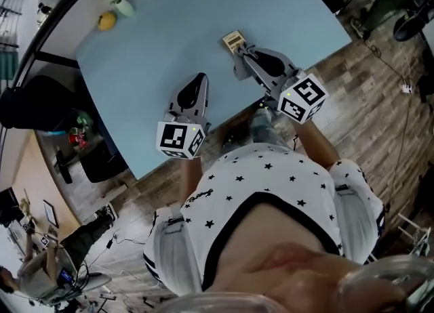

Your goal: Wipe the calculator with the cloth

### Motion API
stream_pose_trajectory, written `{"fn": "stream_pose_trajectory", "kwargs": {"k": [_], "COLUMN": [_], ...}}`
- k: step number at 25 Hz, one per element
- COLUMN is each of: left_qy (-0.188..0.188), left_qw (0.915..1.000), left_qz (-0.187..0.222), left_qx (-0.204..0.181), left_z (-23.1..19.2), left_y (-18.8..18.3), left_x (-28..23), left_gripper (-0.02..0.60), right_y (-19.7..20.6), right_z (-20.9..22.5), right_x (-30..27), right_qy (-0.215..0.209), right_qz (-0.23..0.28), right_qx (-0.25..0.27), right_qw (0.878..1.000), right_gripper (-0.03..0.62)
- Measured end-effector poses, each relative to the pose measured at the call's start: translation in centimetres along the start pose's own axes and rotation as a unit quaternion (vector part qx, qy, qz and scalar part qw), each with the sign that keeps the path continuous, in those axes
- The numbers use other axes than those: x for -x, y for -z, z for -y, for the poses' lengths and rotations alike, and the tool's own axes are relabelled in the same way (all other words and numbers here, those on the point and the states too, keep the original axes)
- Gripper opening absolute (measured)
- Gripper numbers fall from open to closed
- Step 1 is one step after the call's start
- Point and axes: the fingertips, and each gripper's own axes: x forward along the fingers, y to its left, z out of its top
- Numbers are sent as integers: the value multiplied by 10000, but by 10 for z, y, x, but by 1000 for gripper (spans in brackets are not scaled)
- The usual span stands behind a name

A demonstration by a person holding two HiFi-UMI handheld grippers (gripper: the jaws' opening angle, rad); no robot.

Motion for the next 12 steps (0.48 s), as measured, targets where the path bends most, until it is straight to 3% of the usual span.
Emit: {"fn": "stream_pose_trajectory", "kwargs": {"k": [12], "left_qy": [-767], "left_qw": [9970], "left_qz": [-101], "left_qx": [97], "left_z": [-22], "left_y": [1], "left_x": [-46], "left_gripper": [31], "right_y": [-7], "right_z": [65], "right_x": [-26], "right_qy": [-587], "right_qz": [-80], "right_qx": [-100], "right_qw": [9982], "right_gripper": [43]}}
